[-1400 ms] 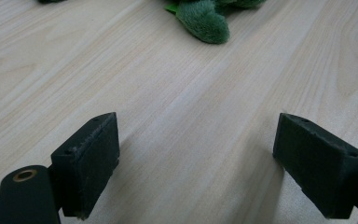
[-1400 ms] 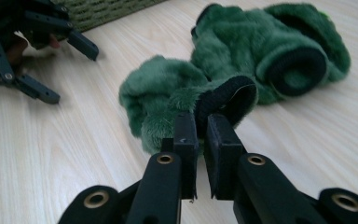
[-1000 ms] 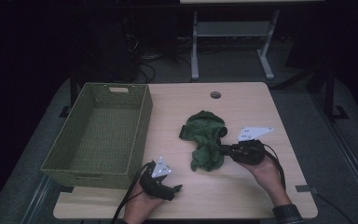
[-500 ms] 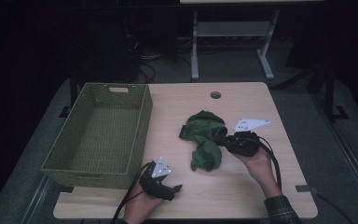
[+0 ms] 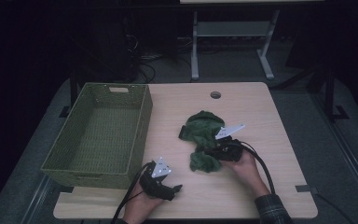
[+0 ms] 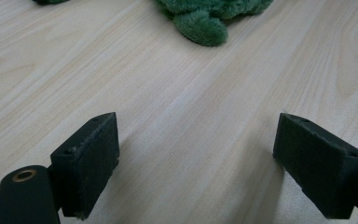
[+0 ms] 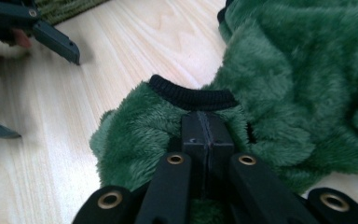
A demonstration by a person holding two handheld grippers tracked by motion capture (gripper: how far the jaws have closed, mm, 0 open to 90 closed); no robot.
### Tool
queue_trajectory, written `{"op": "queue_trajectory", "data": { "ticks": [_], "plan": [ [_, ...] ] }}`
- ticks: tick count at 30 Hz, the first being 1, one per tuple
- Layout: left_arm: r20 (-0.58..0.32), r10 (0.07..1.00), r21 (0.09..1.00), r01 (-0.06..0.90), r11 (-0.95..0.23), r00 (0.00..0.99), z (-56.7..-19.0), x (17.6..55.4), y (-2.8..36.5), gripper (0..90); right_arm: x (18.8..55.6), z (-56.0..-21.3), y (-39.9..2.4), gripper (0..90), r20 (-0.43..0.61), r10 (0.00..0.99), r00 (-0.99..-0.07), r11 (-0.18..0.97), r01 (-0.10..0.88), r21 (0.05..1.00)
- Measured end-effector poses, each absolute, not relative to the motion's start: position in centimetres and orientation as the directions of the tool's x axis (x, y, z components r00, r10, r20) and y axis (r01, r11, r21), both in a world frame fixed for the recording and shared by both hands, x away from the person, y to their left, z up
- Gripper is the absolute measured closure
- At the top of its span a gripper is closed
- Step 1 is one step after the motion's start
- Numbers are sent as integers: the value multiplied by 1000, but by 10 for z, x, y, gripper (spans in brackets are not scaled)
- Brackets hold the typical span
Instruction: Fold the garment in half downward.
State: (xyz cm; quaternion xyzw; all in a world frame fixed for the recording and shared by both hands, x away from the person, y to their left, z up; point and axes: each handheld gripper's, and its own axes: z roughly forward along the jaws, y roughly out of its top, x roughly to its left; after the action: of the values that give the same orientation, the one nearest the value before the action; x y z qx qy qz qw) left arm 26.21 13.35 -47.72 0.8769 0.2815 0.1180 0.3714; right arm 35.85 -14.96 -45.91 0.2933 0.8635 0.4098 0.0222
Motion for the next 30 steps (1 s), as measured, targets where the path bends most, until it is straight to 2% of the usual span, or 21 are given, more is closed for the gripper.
{"op": "queue_trajectory", "data": {
  "ticks": [9,12,21,30],
  "plan": [
    [0,577,715,404,-570,816,-477,262,133,133,357,-463,-145,892,185,530,-828,513,486,707],
    [-2,574,716,402,-571,819,-477,263,133,128,356,-455,-151,800,185,545,-818,484,487,727],
    [-22,571,707,417,-571,821,-473,265,129,136,353,-437,-169,656,194,587,-786,409,496,766],
    [-39,566,713,420,-562,824,-458,277,118,138,353,-426,-179,618,167,625,-762,387,489,782]
  ]
}}
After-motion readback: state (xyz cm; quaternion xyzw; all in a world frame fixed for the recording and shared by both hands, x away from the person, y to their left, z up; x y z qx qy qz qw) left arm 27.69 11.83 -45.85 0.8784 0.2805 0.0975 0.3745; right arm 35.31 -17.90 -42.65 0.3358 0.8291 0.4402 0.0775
